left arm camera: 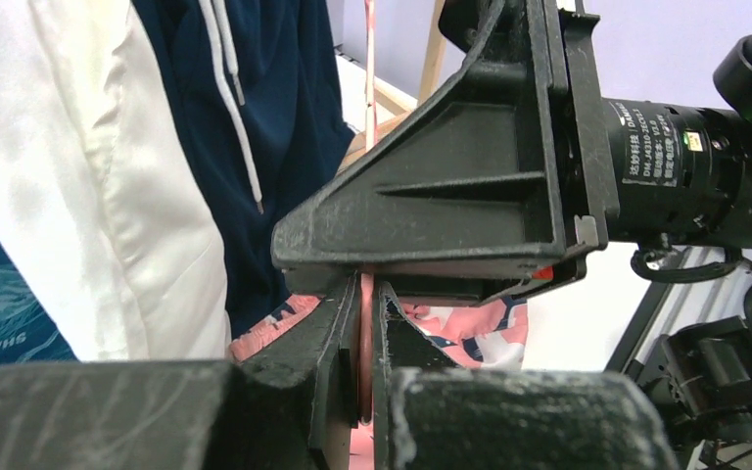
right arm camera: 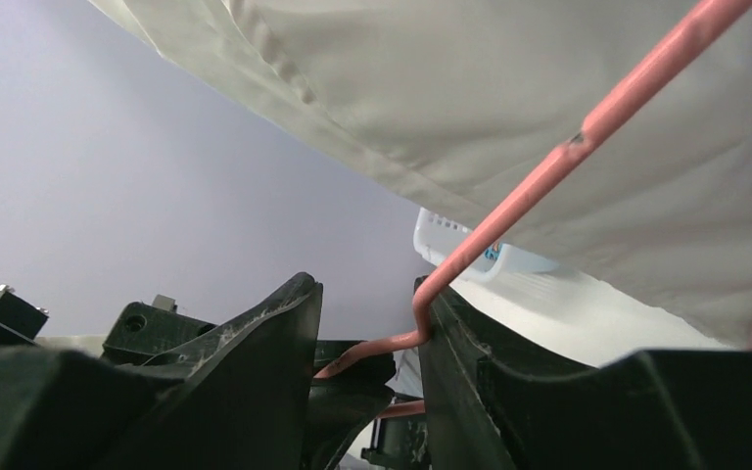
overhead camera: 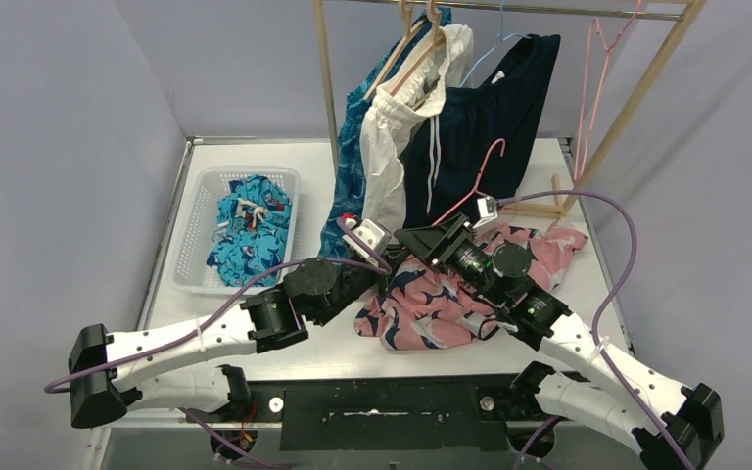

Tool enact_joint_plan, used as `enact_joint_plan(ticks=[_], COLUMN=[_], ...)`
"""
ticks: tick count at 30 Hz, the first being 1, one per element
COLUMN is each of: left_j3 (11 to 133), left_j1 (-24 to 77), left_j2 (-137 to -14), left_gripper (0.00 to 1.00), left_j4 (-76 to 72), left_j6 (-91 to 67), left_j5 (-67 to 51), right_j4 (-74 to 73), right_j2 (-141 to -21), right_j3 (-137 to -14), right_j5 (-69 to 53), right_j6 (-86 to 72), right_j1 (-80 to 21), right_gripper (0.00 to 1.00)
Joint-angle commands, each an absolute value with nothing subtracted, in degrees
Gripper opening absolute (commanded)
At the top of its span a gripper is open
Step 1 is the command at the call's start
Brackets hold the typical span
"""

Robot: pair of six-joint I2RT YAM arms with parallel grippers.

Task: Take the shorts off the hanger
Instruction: Place the hanger on the clothes rod.

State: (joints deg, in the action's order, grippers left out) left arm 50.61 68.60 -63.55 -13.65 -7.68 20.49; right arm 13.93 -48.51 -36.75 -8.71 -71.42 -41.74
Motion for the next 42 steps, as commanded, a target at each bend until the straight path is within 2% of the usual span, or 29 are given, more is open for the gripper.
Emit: enact_joint_plan(ticks=[1,9,14,16,21,25,33,42], left_j3=[50.19,49.14,50.08,50.87,54.11,56.35,55.81,55.71], left_j1=[69.72,71.44,71.49,71.51,71.54,71.5,71.51,71.48], left_j2=[-63.47,-62.37,-62.66,-62.82,-62.55,-61.12,-57.41,-57.75], left_gripper=[0.0,0.0,0.0,0.06,0.38,0.51,0.56,0.57], left_j4=[-19.65,-19.13,-16.3,-15.16,-11.06,-6.24,-2.74,-1.94], left_j6=[-6.76,-6.08,-7.22,-7.75,-9.01,-10.37,-13.27,-14.06], left_j5=[26.77,26.96,21.67,20.62,17.52,15.54,13.37,12.53], right_j4=[16.74,13.89,5.26,3.26,1.45,1.55,3.68,21.09], right_j2=[-49.36,-45.21,-46.1,-46.16,-47.29,-48.08,-49.61,-50.81], right_j3=[-39.86,-38.77,-44.82,-46.34,-48.34,-48.97,-49.58,-48.38], right_j5=[-7.44,-0.55,0.35,0.75,-2.67,-9.14,-15.33,-20.89], right_j6=[-71.64,-69.64,-63.66,-62.57,-64.6,-67.74,-71.76,-81.0], right_j1=[-43.88,-44.3,-44.12,-44.09,-41.96,-36.93,-30.91,-25.85], right_gripper=[0.39,0.13,0.04,0.01,0.0,0.0,0.0,0.0])
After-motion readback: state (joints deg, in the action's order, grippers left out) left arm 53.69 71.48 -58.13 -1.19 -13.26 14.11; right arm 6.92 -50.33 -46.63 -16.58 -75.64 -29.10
